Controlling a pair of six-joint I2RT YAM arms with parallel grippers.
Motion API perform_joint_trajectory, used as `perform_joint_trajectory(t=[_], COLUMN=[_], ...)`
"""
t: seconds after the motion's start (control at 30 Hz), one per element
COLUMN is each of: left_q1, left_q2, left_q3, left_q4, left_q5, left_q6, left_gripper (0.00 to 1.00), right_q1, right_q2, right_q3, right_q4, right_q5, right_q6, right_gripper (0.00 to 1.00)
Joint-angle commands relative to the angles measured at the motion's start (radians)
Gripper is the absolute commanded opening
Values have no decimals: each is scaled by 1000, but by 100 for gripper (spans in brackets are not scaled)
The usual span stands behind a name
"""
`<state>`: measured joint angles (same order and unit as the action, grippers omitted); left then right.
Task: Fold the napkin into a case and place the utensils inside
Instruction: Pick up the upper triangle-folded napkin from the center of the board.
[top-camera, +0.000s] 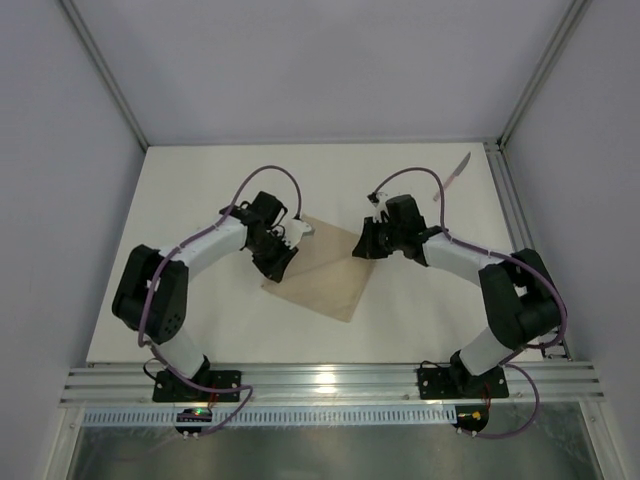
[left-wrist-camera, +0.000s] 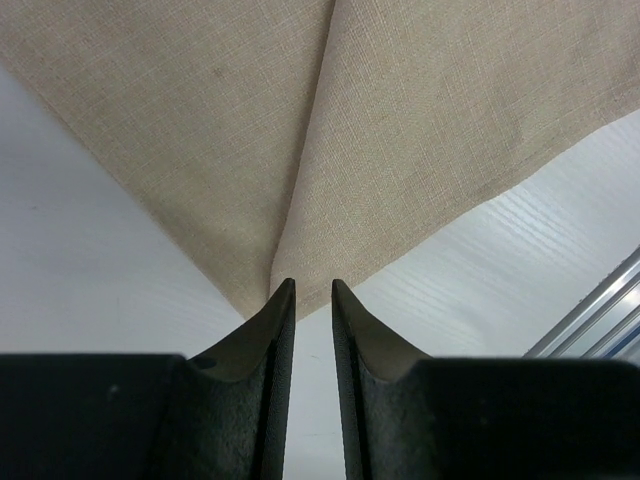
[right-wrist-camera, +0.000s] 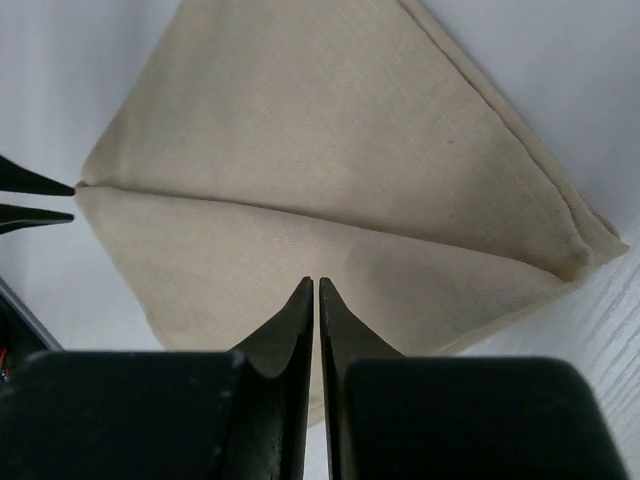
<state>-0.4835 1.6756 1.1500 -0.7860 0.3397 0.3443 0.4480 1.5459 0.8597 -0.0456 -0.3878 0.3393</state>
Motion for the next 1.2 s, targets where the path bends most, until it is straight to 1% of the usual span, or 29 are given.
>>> perform_joint_trajectory(t=[0.0,0.23,0.43,0.6,0.7,0.73,0.8,0.83,0.93,0.97,1.07,1.17], left_q1=[-3,-3,-3,-1,-1,-1,0,0,0,0,-1,-1], left_q2=[12,93,131,128,112,89,58,40,-26,-49,-73,-91], left_q3=[-30,-44,-41,-30,-26,-21,-1,8,43,51,88,82], left_q4=[10,44,62,60,41,33,10,5,-13,-24,-67,-93], left_q5=[-24,-62,-103,-102,-79,-68,-41,-38,-25,-21,-2,-5], left_q6=[10,5,19,21,35,42,56,58,64,70,96,102], left_gripper=[22,22,21,21,22,23,27,29,35,41,47,50], right_q1=[-20,-101,-184,-198,-196,-195,-196,-196,-195,-196,-195,-193], right_q2=[54,155,200,198,165,151,100,82,-4,-27,-104,-176], right_q3=[27,13,-31,-36,-47,-42,-25,-4,28,32,33,3], right_q4=[38,81,119,110,107,95,57,52,-40,-59,-137,-192], right_q5=[-25,47,49,26,24,26,14,9,1,4,18,10], right_q6=[21,46,93,83,76,66,47,21,-20,-26,-42,-46], right_gripper=[8,4,4,4,4,4,5,7,14,22,35,41])
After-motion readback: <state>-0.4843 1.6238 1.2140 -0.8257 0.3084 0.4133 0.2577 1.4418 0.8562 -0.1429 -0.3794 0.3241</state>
